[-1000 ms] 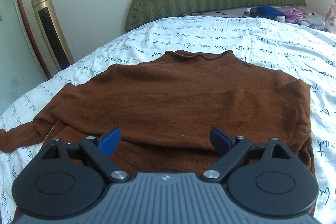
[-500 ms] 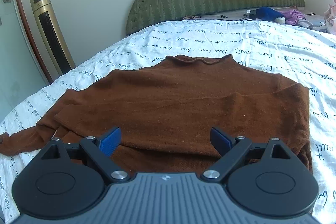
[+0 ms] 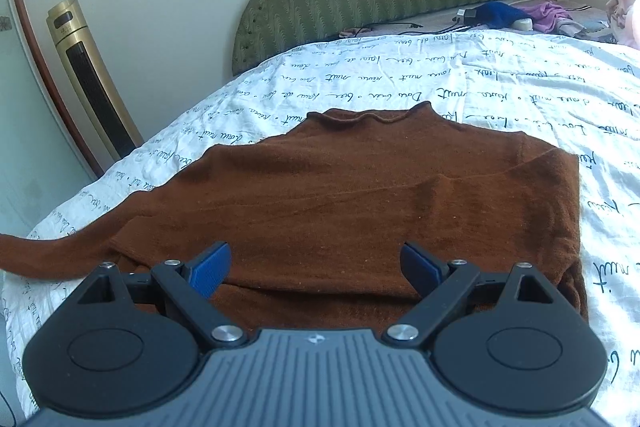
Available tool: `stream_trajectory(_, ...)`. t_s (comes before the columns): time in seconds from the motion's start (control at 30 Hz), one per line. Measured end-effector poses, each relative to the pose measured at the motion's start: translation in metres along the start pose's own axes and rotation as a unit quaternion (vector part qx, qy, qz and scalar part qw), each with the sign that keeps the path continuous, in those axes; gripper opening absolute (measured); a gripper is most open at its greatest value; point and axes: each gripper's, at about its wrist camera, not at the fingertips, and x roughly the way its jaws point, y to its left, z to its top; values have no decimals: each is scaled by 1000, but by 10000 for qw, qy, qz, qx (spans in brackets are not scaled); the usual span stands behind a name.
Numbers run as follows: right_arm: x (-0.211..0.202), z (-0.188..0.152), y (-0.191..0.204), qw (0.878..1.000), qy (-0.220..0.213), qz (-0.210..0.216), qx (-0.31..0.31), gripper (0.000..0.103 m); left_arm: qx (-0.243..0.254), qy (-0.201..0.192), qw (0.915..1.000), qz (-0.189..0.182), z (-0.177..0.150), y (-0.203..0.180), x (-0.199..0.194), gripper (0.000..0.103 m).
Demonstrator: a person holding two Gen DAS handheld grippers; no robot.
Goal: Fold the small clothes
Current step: 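Grasp the other sleeve cuff with the left gripper and lift it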
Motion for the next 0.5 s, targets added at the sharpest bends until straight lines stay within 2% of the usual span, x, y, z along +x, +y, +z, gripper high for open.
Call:
stream_trajectory(0.07,3,0,4,10000,39,67,9,93,105,-188,9997,-149,7,1,-5,4)
stream_trajectory(0.13,7,0,7,9999,79,114,15,93,261,-210,9994,8,7,1,-1,4)
stream_trajectory(0.23,12,-1,12,9997,174,144,15,93,237,64,9995,208,-3,10,20,4)
stream_trajectory(0.37,14,-3,13,9993,275,187,152,93,-43,367,9980,509,-20,35,44,4)
stream_trajectory(0.43,13,-2,12,9992,299,174,213,93,-159,387,9982,436,-22,34,44,4)
stream_trajectory(0.5,8,0,11,9994,240,170,175,93,43,265,9993,259,-19,14,37,4)
